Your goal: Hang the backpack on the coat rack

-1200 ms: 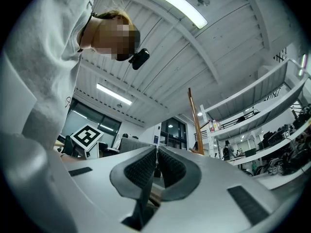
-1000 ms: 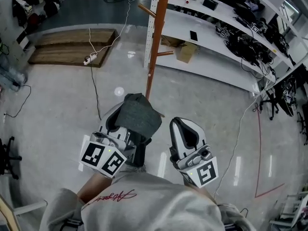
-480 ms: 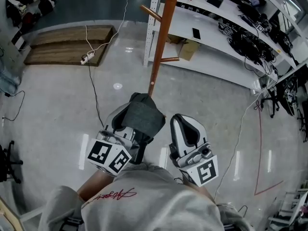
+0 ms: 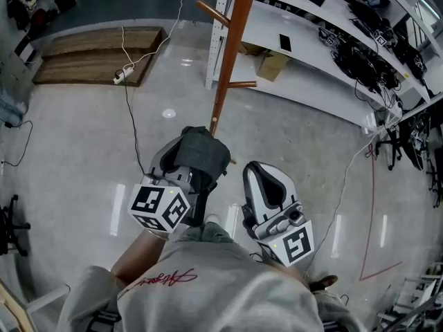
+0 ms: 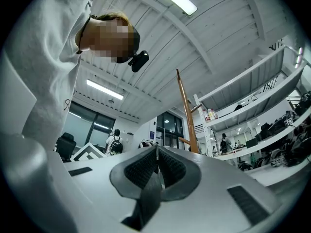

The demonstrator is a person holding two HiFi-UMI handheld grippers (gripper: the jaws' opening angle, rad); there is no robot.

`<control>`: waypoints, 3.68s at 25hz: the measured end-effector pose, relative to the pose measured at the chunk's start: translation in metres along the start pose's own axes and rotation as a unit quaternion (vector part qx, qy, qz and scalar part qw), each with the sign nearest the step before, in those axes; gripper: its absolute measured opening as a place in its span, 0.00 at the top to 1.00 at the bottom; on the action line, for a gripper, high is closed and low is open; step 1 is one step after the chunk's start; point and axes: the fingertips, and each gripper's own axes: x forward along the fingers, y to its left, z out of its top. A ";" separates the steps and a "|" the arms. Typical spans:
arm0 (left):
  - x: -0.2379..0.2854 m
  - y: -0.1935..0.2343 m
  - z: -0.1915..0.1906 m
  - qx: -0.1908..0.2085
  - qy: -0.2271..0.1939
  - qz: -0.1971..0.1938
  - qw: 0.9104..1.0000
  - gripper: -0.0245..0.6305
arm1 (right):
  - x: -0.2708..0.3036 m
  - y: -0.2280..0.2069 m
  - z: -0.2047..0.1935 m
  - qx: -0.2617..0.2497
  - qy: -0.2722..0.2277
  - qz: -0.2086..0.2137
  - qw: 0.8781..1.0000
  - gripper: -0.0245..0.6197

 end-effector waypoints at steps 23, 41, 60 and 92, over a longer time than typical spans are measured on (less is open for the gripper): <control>0.101 0.071 -0.060 0.003 0.062 0.075 0.995 0.90 | 0.012 -0.053 -0.044 0.014 0.031 -0.016 0.999 0.92; 0.154 0.108 -0.115 0.015 0.147 0.106 0.983 0.90 | 0.015 -0.088 -0.068 0.027 0.049 -0.035 0.998 0.92; 0.178 0.126 -0.160 0.051 0.212 0.097 0.971 0.90 | 0.009 -0.098 -0.100 0.054 0.082 -0.055 0.994 0.92; 0.189 0.123 -0.207 0.123 0.224 0.028 0.967 0.90 | -0.005 -0.096 -0.121 0.066 0.112 -0.056 0.990 0.92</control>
